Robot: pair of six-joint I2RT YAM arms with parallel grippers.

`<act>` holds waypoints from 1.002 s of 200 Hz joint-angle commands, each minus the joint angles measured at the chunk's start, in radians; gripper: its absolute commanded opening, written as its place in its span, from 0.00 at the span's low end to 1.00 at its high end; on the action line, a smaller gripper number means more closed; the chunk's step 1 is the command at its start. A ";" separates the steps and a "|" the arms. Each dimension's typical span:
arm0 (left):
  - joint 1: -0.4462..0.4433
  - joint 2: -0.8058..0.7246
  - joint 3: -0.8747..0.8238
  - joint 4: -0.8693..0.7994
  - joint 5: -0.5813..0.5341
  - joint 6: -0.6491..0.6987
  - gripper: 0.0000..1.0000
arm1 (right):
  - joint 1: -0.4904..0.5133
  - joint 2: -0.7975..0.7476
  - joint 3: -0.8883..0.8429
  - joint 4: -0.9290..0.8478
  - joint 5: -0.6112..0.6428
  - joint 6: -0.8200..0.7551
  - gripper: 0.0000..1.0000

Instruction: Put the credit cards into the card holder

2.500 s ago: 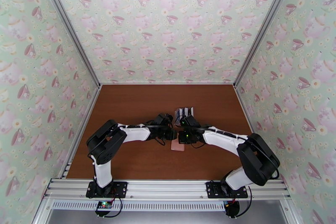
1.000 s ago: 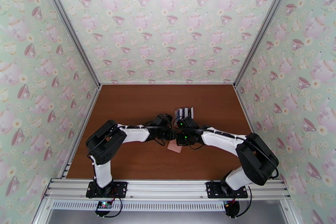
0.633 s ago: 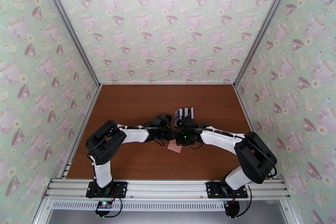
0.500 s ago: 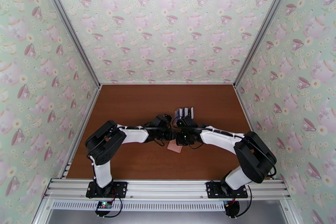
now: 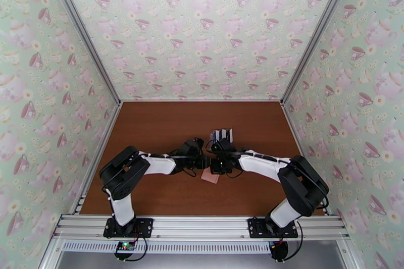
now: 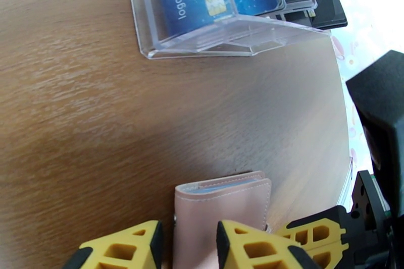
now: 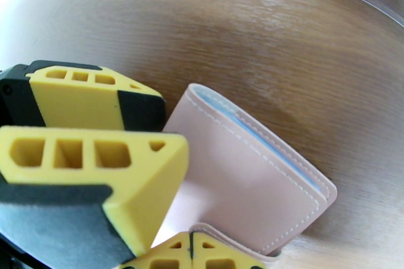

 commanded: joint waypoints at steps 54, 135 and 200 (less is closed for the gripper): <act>0.008 -0.046 -0.097 -0.234 -0.025 0.010 0.36 | 0.011 0.070 -0.015 -0.022 0.040 0.004 0.14; 0.003 -0.115 -0.176 -0.241 -0.036 -0.003 0.36 | 0.013 0.064 0.003 -0.015 0.032 -0.001 0.21; -0.033 -0.127 -0.175 -0.250 -0.036 -0.016 0.36 | 0.007 -0.063 0.010 -0.047 0.080 0.012 0.34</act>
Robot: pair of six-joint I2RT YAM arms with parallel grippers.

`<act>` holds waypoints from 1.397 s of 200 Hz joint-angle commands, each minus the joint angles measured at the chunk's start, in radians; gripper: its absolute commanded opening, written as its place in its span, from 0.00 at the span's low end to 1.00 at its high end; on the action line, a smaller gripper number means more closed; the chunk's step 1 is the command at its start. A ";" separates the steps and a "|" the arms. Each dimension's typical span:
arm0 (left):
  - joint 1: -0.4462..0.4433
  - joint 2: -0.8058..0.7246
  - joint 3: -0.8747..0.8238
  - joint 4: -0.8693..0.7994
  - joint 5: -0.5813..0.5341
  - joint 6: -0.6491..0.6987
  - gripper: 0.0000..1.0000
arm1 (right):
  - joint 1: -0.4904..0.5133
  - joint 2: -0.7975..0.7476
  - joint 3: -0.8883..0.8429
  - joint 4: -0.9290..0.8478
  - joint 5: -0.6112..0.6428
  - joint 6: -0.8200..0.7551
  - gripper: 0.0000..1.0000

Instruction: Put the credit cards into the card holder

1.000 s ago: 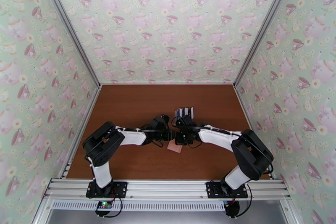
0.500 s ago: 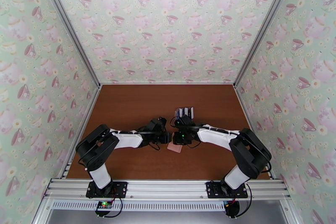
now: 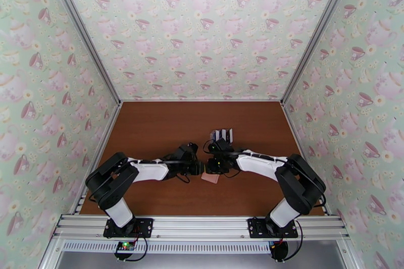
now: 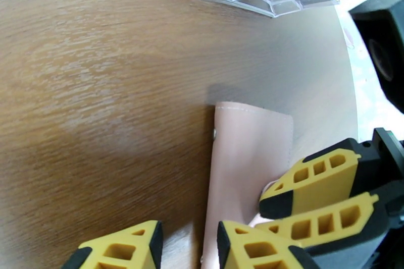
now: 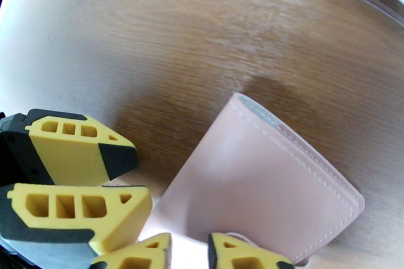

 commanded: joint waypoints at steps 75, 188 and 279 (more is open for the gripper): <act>-0.096 -0.007 -0.031 -0.172 -0.039 -0.044 0.35 | -0.072 -0.153 -0.087 -0.119 0.126 -0.013 0.43; -0.149 -0.001 0.008 -0.174 -0.042 -0.051 0.35 | -0.091 -0.073 -0.093 -0.044 0.108 -0.018 0.46; -0.156 0.003 0.017 -0.178 -0.050 -0.050 0.35 | -0.093 -0.016 -0.042 -0.015 0.072 -0.035 0.45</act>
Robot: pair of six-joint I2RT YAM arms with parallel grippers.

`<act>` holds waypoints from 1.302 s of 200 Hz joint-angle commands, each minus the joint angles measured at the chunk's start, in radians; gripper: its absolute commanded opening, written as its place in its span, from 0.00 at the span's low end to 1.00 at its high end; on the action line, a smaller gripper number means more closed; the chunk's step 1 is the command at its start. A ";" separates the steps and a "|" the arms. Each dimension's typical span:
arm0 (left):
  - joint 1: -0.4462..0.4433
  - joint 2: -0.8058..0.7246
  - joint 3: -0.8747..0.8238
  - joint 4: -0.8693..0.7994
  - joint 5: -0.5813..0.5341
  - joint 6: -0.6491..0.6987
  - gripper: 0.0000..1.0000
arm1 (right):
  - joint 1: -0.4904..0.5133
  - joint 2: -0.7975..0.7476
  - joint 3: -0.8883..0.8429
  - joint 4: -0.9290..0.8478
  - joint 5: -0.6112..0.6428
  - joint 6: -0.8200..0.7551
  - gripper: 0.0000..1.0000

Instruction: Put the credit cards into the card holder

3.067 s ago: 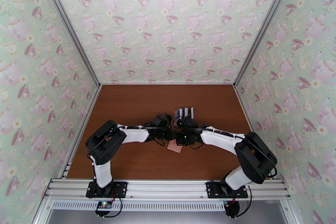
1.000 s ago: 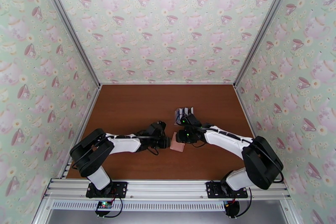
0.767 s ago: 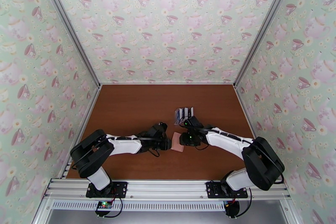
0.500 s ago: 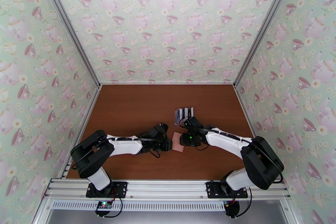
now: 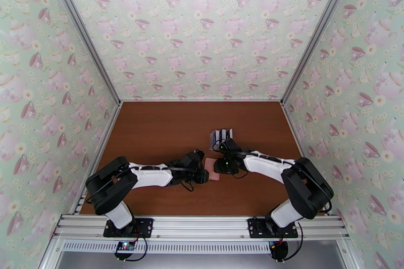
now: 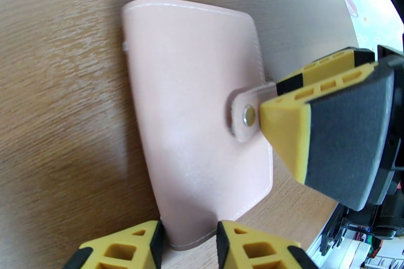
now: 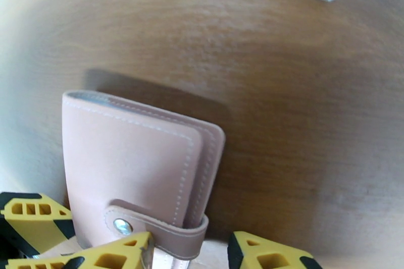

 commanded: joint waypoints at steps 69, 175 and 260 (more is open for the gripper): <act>0.022 -0.010 0.007 -0.153 -0.006 0.008 0.37 | -0.005 -0.042 0.016 -0.021 -0.001 -0.028 0.45; 0.164 -0.189 0.047 -0.349 -0.096 0.149 0.50 | -0.023 -0.152 0.036 -0.058 0.035 -0.044 0.70; 0.308 -0.255 0.078 -0.406 -0.082 0.220 0.82 | -0.073 -0.202 0.070 -0.062 0.057 -0.068 1.00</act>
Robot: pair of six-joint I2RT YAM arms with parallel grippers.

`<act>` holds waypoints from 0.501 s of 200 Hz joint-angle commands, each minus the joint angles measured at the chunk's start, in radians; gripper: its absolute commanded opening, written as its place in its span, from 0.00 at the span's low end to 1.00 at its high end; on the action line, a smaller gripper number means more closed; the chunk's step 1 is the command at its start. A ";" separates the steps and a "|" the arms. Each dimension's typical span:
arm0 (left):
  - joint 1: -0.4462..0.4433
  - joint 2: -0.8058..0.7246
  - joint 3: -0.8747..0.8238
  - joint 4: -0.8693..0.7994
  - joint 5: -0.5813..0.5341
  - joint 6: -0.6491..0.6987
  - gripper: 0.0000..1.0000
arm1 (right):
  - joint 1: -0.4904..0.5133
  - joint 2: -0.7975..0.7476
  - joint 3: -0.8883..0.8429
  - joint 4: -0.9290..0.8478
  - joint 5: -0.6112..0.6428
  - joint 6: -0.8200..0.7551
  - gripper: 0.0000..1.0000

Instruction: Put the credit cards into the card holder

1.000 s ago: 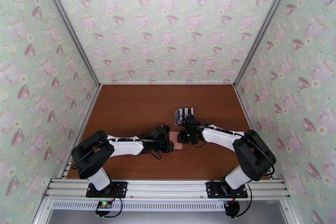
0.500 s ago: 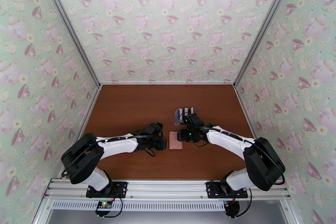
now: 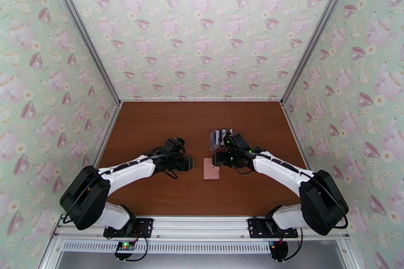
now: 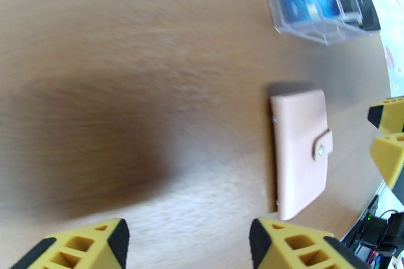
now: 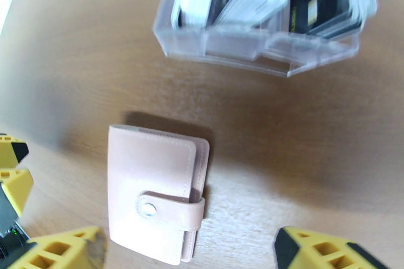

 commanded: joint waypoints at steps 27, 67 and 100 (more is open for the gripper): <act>0.059 -0.025 0.056 -0.037 0.001 0.049 1.00 | -0.050 -0.049 0.053 -0.013 0.024 -0.016 1.00; 0.126 -0.049 0.079 -0.036 -0.011 0.086 1.00 | -0.174 -0.141 0.043 0.002 0.029 -0.022 1.00; 0.216 -0.069 0.089 -0.008 0.008 0.108 1.00 | -0.301 -0.163 0.064 -0.003 0.031 -0.044 1.00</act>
